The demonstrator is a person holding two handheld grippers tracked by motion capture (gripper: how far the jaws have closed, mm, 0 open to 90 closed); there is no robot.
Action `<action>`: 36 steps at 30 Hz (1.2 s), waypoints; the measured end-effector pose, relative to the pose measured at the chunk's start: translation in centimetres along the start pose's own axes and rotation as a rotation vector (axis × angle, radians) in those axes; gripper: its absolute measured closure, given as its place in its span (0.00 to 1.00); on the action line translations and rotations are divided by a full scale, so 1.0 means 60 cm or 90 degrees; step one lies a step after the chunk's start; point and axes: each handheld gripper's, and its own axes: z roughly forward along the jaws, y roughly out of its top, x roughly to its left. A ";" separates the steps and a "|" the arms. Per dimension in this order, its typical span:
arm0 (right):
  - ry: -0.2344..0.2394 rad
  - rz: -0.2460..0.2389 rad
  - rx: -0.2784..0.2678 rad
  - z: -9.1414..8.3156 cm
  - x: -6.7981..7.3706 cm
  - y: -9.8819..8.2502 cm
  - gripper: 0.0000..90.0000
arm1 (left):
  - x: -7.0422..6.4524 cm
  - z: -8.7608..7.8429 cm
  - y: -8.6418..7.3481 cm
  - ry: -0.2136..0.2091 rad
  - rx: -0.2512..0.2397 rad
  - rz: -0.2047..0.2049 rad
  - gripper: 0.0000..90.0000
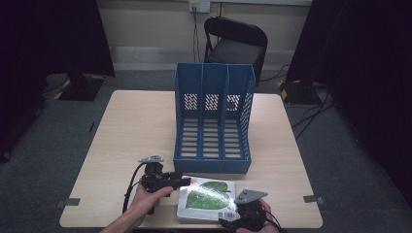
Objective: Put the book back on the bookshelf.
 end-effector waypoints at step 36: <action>0.007 -0.012 0.000 -0.004 0.004 -0.006 0.07 | -0.004 -0.011 0.006 -0.041 -0.020 -0.034 0.40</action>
